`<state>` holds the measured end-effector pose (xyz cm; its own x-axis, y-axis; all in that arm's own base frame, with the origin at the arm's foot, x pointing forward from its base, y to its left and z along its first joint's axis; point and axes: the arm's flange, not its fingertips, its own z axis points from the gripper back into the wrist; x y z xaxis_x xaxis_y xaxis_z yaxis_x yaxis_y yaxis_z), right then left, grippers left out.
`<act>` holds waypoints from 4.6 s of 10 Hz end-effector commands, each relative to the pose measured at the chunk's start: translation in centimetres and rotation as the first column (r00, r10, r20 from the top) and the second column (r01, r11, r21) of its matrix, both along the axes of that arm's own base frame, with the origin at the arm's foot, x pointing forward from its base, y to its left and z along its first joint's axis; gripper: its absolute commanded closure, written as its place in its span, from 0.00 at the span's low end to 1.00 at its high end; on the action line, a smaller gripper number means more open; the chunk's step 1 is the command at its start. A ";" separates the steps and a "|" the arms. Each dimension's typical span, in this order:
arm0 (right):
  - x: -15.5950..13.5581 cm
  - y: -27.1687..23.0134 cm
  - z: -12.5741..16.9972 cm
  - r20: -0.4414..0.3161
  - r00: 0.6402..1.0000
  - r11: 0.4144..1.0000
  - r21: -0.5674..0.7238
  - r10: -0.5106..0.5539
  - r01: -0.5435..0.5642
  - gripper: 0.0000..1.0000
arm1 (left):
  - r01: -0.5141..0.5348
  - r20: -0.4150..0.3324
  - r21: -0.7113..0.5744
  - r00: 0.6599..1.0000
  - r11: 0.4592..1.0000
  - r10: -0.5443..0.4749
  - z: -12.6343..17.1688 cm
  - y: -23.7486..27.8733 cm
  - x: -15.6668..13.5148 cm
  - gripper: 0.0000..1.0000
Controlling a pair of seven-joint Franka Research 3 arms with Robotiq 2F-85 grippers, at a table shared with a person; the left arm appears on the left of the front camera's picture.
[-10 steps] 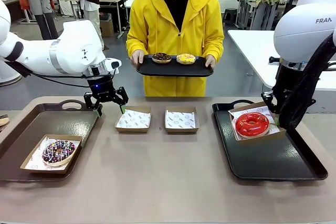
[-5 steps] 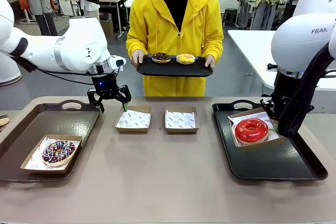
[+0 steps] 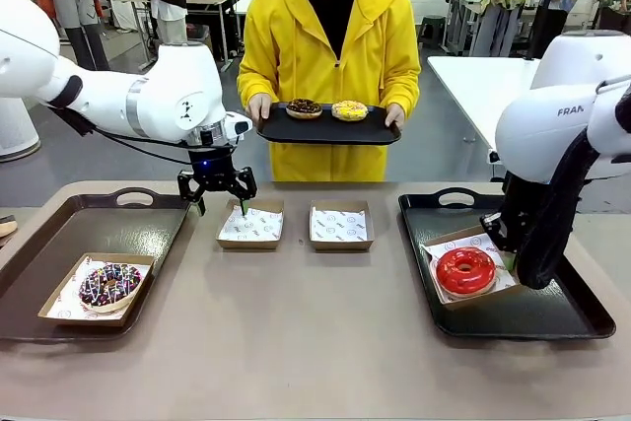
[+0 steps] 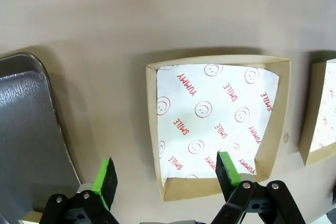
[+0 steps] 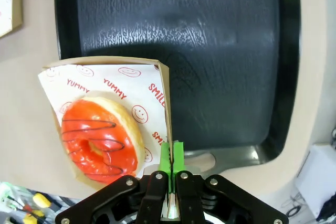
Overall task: Individually package the donuts and arrange them on the tray.
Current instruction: Place the picked Paper togo box on the Handle tray while simultaneously picking up another Paper togo box from the table with the other hand.
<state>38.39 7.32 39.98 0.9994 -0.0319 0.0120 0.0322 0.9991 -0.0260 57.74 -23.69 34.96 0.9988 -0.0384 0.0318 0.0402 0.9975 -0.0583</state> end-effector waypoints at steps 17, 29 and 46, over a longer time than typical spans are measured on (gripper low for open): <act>0.9 -1.5 -3.9 -0.104 0.994 0.999 -0.010 -0.035 0.034 0.09 | -0.025 0.006 0.045 1.000 0.999 0.025 -2.4 -0.2 1.5 0.59; 0.9 -2.1 -3.7 -0.112 0.993 0.999 0.019 -0.043 0.046 0.00 | -0.021 -0.020 0.047 1.000 0.999 0.022 -2.4 -0.4 2.0 0.56; -9.6 -16.2 8.3 0.003 0.979 0.711 0.688 -0.204 0.146 0.00 | -0.068 0.033 0.002 0.997 0.998 0.068 8.4 -1.8 2.1 1.00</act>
